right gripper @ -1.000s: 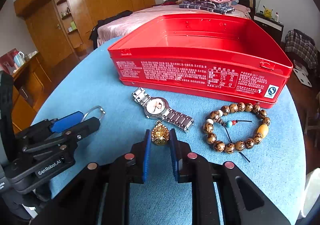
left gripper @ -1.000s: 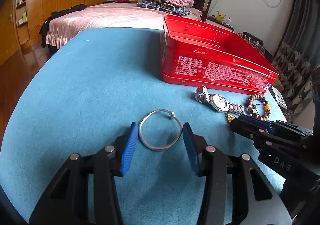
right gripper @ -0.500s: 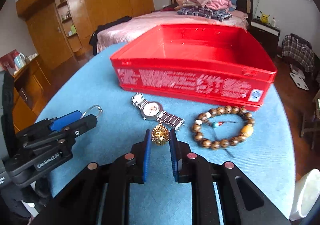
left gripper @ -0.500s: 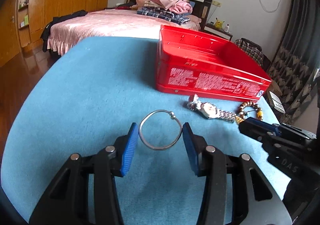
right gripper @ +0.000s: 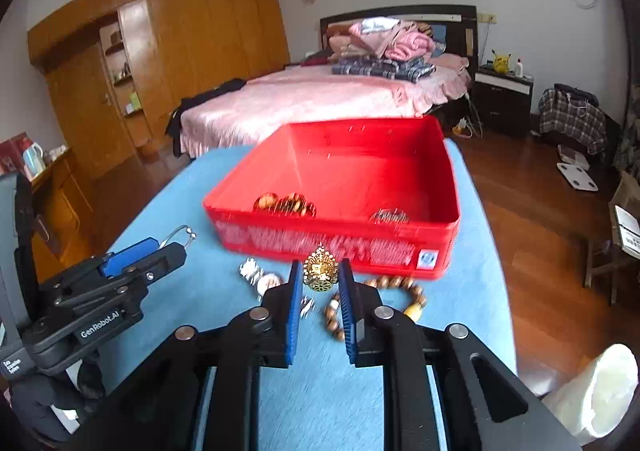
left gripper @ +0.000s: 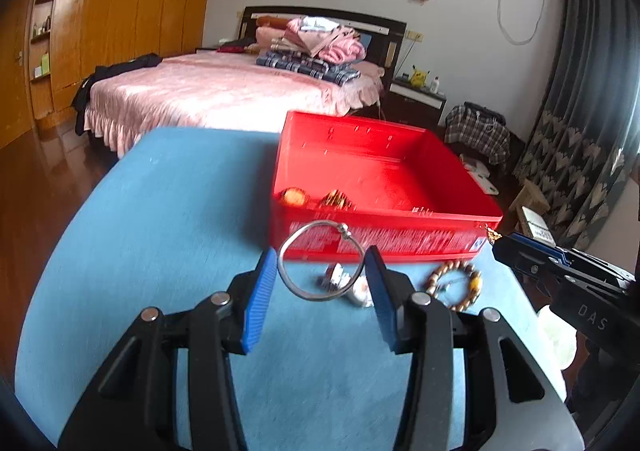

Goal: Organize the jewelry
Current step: 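Carry the bangle into the red tin with the left tool while the right tool drops the pendant in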

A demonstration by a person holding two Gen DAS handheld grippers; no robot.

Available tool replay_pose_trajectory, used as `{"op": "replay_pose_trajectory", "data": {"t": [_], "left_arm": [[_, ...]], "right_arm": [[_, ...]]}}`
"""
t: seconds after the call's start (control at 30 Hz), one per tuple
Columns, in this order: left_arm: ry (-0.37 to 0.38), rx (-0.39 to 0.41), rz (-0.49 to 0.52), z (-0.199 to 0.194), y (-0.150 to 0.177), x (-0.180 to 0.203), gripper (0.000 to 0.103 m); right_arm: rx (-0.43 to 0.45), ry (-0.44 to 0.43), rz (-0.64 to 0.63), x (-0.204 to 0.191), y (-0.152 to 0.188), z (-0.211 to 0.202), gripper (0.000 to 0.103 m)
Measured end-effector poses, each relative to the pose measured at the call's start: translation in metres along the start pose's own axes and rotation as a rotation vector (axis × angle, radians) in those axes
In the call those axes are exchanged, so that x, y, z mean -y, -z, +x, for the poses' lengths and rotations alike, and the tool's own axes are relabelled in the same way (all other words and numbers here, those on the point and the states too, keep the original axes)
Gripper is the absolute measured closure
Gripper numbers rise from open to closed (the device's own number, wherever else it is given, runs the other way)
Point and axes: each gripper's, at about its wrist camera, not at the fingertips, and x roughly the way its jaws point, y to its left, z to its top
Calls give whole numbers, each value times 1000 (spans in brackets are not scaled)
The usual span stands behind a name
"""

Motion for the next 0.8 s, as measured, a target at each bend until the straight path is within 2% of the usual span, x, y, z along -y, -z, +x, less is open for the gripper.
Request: {"op": "replay_pose_trajectory", "data": {"t": [0.3, 0.5, 0.8], "left_arm": [[31, 45, 21, 20, -42, 21, 59], [40, 49, 49, 50, -70, 34, 59], [39, -19, 50, 108, -88, 33, 59]], "right_arm": [[67, 15, 19, 15, -40, 6, 85], [64, 24, 30, 26, -63, 30, 85], [16, 38, 52, 44, -80, 74, 85]]}}
